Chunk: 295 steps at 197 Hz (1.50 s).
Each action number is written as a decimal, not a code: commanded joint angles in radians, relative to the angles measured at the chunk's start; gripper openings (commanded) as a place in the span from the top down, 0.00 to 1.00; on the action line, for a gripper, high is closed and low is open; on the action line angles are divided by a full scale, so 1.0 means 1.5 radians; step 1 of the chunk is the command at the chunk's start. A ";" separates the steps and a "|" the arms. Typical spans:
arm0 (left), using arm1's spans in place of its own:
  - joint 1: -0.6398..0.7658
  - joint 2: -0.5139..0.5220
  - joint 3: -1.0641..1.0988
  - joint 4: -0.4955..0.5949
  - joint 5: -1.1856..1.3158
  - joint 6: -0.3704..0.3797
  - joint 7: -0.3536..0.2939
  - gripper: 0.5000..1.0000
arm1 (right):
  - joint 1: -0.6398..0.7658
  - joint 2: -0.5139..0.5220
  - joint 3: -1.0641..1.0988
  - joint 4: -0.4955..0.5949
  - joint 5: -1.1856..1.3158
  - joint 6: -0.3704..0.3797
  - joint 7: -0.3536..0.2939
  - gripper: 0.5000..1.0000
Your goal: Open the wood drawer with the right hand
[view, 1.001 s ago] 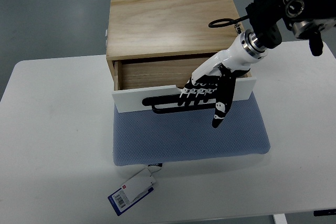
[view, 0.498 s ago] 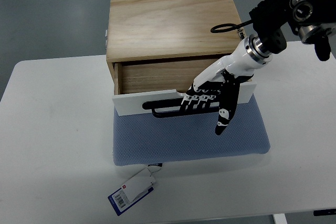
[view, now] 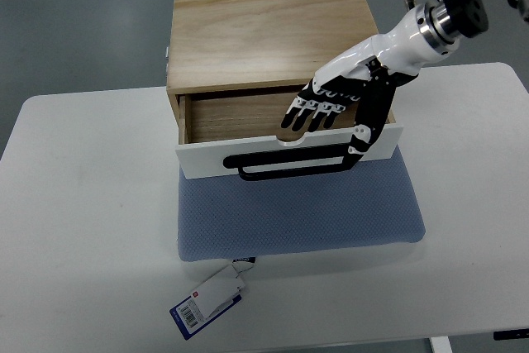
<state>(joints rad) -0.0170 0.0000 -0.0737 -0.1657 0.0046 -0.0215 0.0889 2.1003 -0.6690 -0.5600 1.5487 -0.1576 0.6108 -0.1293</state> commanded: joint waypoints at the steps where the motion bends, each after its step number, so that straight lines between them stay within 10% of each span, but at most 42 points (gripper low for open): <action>1: 0.000 0.000 0.000 0.000 0.000 0.000 0.000 0.00 | 0.002 -0.031 0.024 -0.003 0.010 0.000 -0.001 0.16; 61: 0.000 0.000 0.000 0.000 0.000 0.000 0.000 0.00 | -0.126 -0.207 0.226 -0.052 0.022 0.000 -0.001 0.17; 113: 0.000 0.000 0.000 0.000 0.000 0.000 0.000 0.00 | -0.399 -0.245 0.519 -0.123 0.018 -0.206 -0.002 0.17; 225: 0.000 0.000 0.000 0.000 0.000 0.000 0.000 0.00 | -0.794 -0.081 0.969 -0.341 0.003 -0.283 0.003 0.14; 295: 0.000 0.000 0.000 0.000 0.000 0.000 0.000 0.00 | -0.883 0.026 1.068 -0.404 -0.022 -0.292 0.092 0.14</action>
<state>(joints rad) -0.0169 0.0000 -0.0736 -0.1657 0.0046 -0.0215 0.0889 0.7943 -0.6614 1.0218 0.9559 -0.1877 0.1784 -0.0304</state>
